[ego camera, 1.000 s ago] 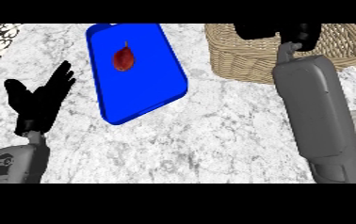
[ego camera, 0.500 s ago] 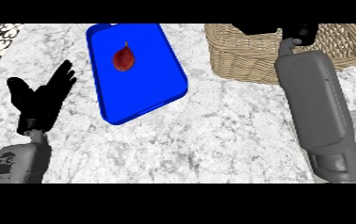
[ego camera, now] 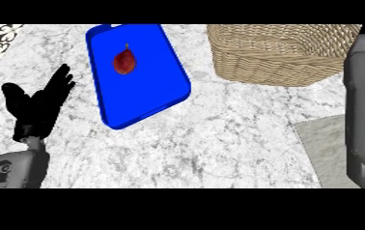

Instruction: Pick the bell pepper from the placemat and place it in the basket

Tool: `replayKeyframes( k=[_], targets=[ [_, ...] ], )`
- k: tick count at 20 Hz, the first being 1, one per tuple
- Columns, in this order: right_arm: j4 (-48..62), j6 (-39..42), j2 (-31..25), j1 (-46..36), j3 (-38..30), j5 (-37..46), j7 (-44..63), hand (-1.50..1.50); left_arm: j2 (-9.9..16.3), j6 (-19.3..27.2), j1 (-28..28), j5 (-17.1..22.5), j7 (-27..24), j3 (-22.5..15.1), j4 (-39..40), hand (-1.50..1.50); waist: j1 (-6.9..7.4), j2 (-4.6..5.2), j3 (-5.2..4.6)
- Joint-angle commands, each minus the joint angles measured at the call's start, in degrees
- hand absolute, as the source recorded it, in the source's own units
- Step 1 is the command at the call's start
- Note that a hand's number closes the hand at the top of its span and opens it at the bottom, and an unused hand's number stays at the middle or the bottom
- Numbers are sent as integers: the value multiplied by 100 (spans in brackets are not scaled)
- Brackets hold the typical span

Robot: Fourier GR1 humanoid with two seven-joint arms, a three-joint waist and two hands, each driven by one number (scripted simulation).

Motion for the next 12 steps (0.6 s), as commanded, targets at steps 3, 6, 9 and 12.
replayKeyframes(
  k=[3,6,9,12],
  targets=[
    [-605,1121,-935,918,-945,-1324,-211,-150,-79,-14,238,-35,-442,57,203,0,-65,-1,0],
    [-564,2000,-1385,1353,-1323,-2007,-277,-150,-37,-83,146,45,2,-7,-68,0,-51,-4,3],
    [-588,2681,-1568,1942,-1500,-2432,-493,-150,137,-90,-273,154,-120,288,406,0,-101,5,0],
    [-303,3247,-2074,2179,-1830,-2818,-830,-150,-5,37,-9,-55,80,12,-146,0,-4,4,1]
  ],
)
